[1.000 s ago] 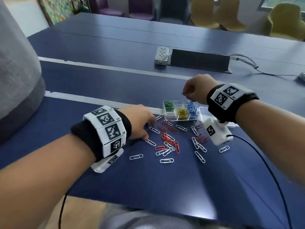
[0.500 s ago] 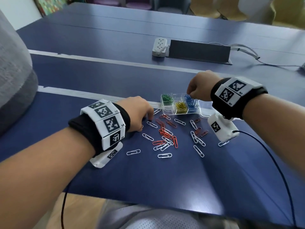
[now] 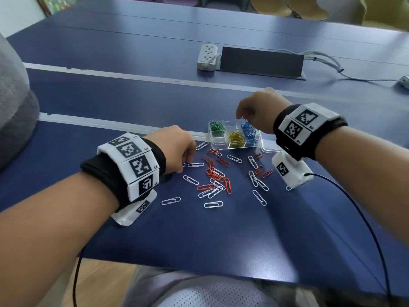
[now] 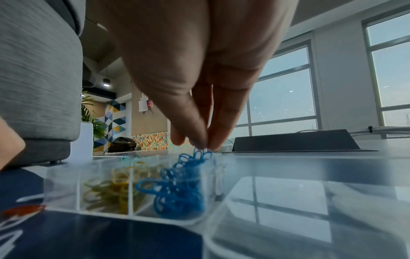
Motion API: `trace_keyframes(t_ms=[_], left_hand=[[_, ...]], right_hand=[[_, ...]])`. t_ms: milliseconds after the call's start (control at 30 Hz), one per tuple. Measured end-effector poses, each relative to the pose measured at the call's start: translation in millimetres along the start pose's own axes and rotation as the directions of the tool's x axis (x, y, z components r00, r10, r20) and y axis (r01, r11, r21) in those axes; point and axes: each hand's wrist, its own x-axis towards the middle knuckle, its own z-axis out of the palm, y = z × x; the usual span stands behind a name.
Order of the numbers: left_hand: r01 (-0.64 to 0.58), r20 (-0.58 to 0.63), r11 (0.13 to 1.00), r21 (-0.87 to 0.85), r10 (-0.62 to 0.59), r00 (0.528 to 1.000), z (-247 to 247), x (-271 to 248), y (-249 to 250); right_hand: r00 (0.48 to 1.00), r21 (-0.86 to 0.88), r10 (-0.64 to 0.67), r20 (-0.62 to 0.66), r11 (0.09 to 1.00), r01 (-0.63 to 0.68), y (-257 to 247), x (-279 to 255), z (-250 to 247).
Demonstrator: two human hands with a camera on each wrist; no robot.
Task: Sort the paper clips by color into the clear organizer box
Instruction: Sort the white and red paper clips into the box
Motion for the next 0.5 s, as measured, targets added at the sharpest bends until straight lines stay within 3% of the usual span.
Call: trace_keyframes(t_ms=[233,367,500], left_hand=[[-0.031,-0.038,0.998,-0.052,0.029,0.999,2.0,-5.0,-0.3],[-0.067,-0.047,0.992,-0.107,0.062,0.997,4.4,-7.0,-1.5],[-0.065,-0.062,0.991,-0.119,0.058,0.996,6.2,-5.9,2.4]], right_hand=[[0.999,0.048,0.022,0.028,0.999,-0.023,0.7,-2.0,-0.1],[0.999,0.093,-0.036,-0.029,0.995,0.039,-1.3,-22.8,-4.6],[0.976,-0.055,-0.103,0.193,0.992,0.116,-4.5,-51.7,1.9]])
